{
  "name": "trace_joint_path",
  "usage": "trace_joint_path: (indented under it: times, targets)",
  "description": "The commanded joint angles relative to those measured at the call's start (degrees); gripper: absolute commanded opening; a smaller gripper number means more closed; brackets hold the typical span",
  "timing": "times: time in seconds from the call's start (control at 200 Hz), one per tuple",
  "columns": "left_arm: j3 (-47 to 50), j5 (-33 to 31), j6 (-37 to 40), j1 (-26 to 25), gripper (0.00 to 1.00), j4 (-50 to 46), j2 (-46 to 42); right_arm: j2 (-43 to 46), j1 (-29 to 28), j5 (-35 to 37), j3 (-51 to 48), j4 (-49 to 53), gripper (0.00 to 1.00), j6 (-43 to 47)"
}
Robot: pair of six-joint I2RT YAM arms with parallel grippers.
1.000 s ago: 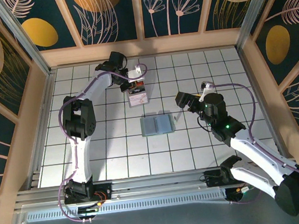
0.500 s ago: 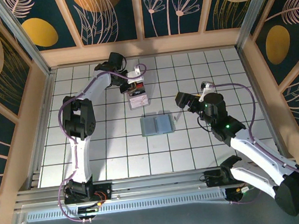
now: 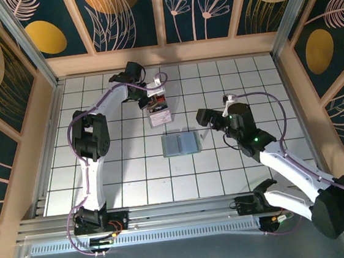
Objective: Take the credit cards out of the card holder
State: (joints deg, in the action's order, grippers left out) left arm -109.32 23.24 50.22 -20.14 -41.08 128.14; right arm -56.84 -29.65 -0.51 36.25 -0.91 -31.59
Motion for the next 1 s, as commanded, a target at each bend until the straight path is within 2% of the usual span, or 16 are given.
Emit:
trace_joint_path:
  times: [0.0, 0.06, 0.185, 0.255, 0.49, 0.611, 0.676, 0.726, 0.841, 0.901, 0.996]
  targets:
    - [1.0, 0.1, -2.5, -0.1, 0.19, -1.1, -2.1, -0.9, 0.3, -0.5, 3.4, 1.6, 0.99, -0.1]
    - [0.4, 0.1, -3.1, -0.1, 0.27, -1.2, -2.2, -2.0, 0.3, 1.2, 4.8, 4.4, 0.99, -2.2]
    - [-2.3, 0.5, -4.5, -0.1, 0.29, -2.2, -2.2, -5.2, 0.2, 1.7, 7.5, 7.3, 0.99, -1.9]
    - [-4.7, 1.4, -5.1, -0.2, 0.35, -4.1, -2.3, -6.0, -0.6, 2.7, 7.9, 7.5, 0.99, -1.8]
    - [-7.9, 2.8, -7.1, -0.2, 0.45, -7.0, -5.7, -9.5, -1.4, 5.4, 10.9, 11.5, 0.99, -0.5]
    - [-6.6, 2.7, -9.3, -0.2, 0.49, -6.0, -9.2, -11.9, -5.0, 7.9, 12.3, 12.9, 0.96, 0.9]
    - [-3.7, 1.3, -12.5, -0.2, 0.52, -3.0, -12.2, -13.4, -7.4, 10.8, 13.5, 13.7, 0.91, 1.4]
    - [-0.4, -0.4, -15.4, -0.2, 0.60, 0.3, -15.1, -15.0, -9.0, 12.8, 14.8, 14.9, 0.84, 1.6]
    - [11.3, -6.4, -24.3, -0.2, 0.85, 11.2, -23.7, -19.2, -13.2, 16.8, 18.2, 17.7, 0.67, 2.0]
    - [18.0, -9.6, -29.3, -0.2, 0.98, 17.2, -29.0, -21.5, -15.2, 17.8, 19.8, 19.0, 0.61, 1.9]
    - [29.6, -15.3, -38.0, -0.2, 0.99, 26.8, -38.4, -25.4, -18.0, 18.5, 22.3, 20.8, 0.57, 1.4]
